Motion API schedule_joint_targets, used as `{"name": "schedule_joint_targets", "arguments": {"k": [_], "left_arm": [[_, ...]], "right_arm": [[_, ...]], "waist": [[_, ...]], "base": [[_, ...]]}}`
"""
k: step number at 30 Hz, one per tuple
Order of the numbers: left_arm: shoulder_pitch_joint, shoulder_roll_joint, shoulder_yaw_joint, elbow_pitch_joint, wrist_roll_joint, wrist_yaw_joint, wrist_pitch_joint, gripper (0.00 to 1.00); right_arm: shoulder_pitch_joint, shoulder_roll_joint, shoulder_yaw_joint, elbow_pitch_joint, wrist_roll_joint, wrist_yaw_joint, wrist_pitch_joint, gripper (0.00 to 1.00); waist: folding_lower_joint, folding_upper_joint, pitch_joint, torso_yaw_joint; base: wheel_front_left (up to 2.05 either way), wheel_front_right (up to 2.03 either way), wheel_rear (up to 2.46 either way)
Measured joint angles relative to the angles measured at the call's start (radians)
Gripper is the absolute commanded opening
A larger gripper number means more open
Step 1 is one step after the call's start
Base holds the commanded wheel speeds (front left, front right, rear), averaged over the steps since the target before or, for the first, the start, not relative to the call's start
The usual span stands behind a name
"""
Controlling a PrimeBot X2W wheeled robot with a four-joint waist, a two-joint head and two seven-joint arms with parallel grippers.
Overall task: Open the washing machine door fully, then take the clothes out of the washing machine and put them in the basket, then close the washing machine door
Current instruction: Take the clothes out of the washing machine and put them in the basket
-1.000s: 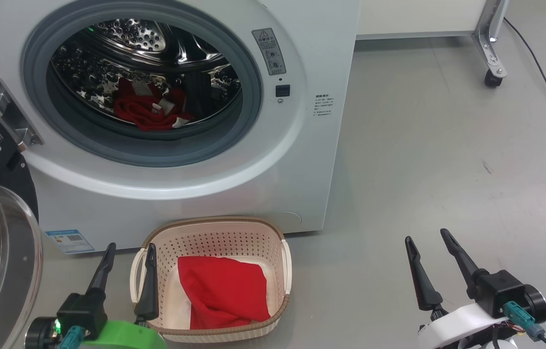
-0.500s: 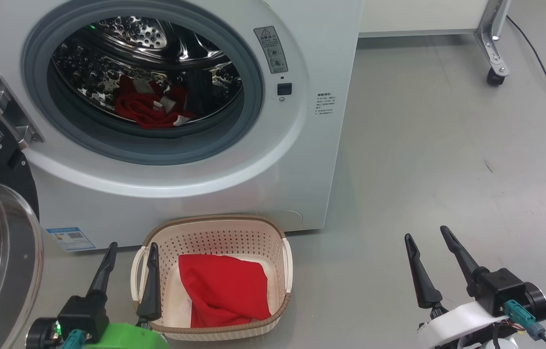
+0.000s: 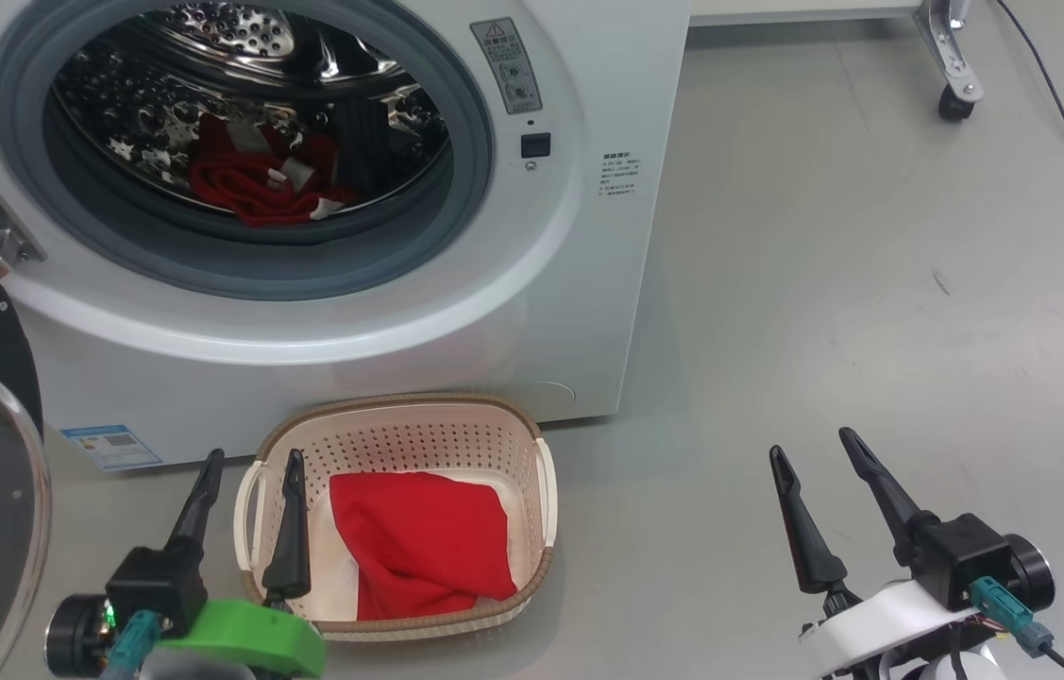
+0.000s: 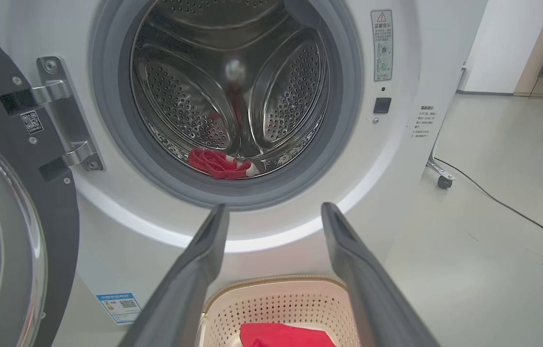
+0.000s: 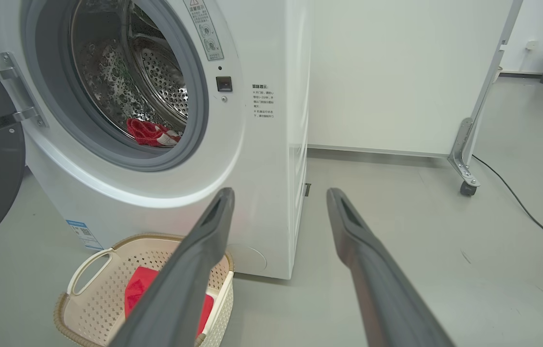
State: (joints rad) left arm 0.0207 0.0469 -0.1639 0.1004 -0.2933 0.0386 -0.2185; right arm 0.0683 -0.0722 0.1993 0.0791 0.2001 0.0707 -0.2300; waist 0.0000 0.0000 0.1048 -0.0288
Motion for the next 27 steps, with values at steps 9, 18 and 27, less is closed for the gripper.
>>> {"name": "schedule_joint_targets", "arguments": {"k": [9,18,27], "left_arm": [[-0.135,0.000,0.003,0.082,-0.044,-0.019,0.059,1.00],[-0.313,0.018,0.010,0.199,-0.063,-0.045,0.168,1.00],[-0.514,0.082,0.040,0.286,-0.088,-0.072,0.294,1.00]], "right_arm": [[-0.037,0.001,0.018,-0.028,0.000,0.008,0.007,1.00],[-0.083,0.005,0.035,-0.042,0.003,0.016,0.009,1.00],[-0.131,0.011,0.053,-0.044,0.030,0.021,0.006,1.00]], "waist": [[0.0000,0.0000,0.074,-0.045],[0.0000,0.0000,0.166,-0.099],[0.0001,0.0000,0.265,-0.160]], "base": [[0.00,0.00,0.00],[0.00,0.00,0.00],[0.00,0.00,0.00]]}}
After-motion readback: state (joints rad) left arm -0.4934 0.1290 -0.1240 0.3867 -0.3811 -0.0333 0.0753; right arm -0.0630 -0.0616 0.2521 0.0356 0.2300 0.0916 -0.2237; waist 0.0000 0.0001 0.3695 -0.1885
